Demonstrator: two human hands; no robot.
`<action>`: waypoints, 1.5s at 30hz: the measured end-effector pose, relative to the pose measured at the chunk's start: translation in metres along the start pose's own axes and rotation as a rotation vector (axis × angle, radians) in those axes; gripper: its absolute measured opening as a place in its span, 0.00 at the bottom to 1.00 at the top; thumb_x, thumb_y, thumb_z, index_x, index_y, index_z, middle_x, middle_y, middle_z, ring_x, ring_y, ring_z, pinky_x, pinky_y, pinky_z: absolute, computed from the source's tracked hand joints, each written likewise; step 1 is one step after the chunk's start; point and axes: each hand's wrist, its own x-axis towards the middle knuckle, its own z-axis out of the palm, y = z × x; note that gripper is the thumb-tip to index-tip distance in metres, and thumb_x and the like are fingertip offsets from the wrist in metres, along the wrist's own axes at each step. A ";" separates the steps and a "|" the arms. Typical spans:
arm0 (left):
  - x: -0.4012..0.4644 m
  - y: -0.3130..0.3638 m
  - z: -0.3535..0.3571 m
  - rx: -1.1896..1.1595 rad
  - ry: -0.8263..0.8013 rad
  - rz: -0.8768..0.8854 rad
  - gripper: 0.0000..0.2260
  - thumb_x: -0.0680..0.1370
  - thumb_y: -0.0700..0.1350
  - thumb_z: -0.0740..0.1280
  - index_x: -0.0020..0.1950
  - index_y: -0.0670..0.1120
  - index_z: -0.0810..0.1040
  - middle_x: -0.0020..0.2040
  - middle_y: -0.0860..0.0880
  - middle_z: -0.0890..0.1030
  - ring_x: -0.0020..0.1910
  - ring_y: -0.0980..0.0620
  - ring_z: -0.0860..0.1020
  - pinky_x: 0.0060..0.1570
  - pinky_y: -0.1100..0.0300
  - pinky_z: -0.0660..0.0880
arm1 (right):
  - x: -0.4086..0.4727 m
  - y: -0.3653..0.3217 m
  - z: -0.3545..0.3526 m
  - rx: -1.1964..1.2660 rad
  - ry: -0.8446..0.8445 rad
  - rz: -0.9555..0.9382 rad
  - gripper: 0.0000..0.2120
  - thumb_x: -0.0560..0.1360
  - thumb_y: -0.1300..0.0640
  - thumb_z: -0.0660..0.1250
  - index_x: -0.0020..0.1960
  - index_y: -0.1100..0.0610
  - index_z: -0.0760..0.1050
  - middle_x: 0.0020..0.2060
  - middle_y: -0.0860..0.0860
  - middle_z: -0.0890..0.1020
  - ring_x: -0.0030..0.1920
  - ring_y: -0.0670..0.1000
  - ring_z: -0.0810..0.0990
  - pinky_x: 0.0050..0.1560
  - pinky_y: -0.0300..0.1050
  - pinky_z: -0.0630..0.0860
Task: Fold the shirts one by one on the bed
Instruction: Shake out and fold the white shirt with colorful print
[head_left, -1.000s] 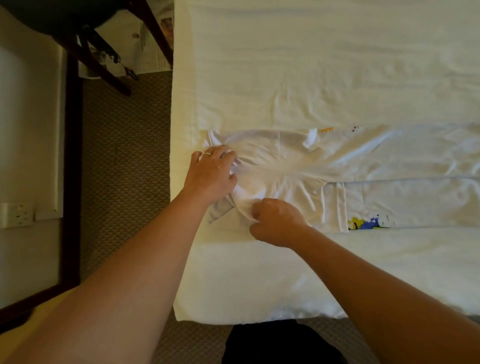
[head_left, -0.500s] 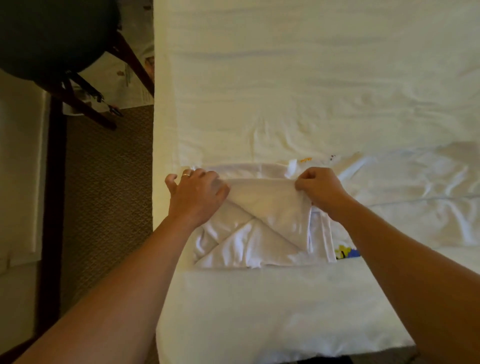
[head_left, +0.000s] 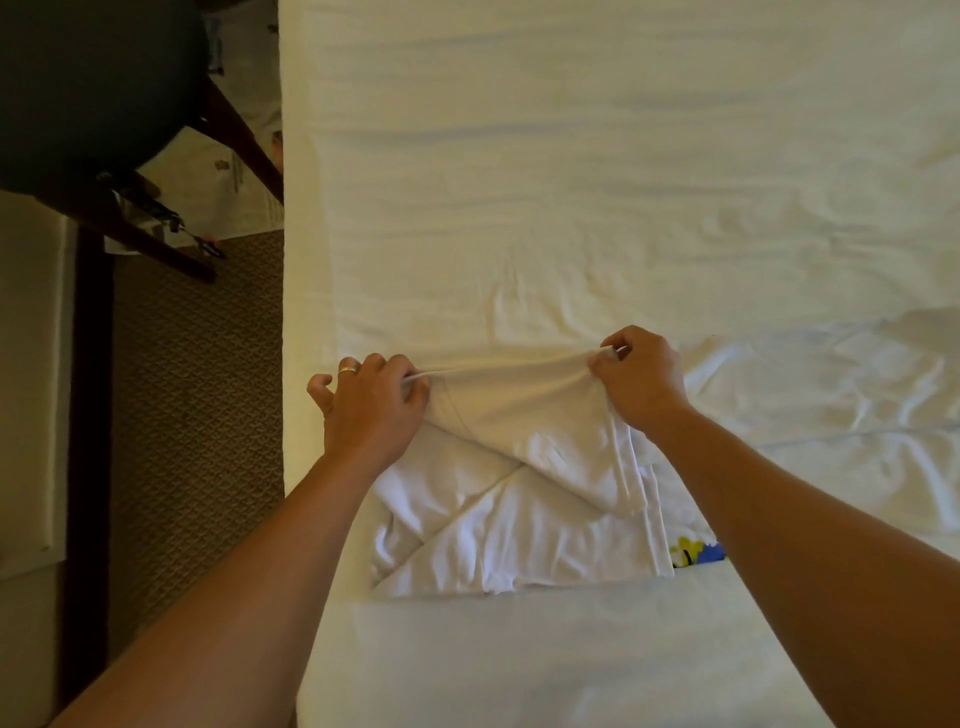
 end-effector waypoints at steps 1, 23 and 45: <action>0.000 0.000 0.001 -0.001 -0.002 -0.005 0.10 0.81 0.56 0.60 0.53 0.55 0.79 0.53 0.52 0.78 0.63 0.43 0.71 0.63 0.45 0.54 | 0.002 0.000 0.000 -0.013 -0.001 -0.011 0.05 0.79 0.58 0.65 0.52 0.57 0.79 0.40 0.52 0.80 0.41 0.51 0.77 0.33 0.40 0.69; -0.044 0.051 0.034 0.248 -0.082 0.216 0.34 0.75 0.59 0.61 0.79 0.48 0.62 0.81 0.38 0.56 0.79 0.36 0.57 0.73 0.39 0.58 | -0.045 0.066 0.009 -0.755 -0.215 -0.596 0.33 0.81 0.35 0.44 0.81 0.49 0.55 0.82 0.54 0.49 0.81 0.56 0.50 0.73 0.58 0.58; -0.127 0.416 0.150 0.041 -0.119 0.768 0.15 0.74 0.51 0.64 0.58 0.46 0.79 0.57 0.42 0.78 0.51 0.39 0.77 0.50 0.47 0.73 | 0.107 0.210 -0.269 -0.700 0.169 -0.306 0.13 0.76 0.60 0.64 0.59 0.57 0.79 0.57 0.57 0.78 0.58 0.62 0.74 0.55 0.56 0.70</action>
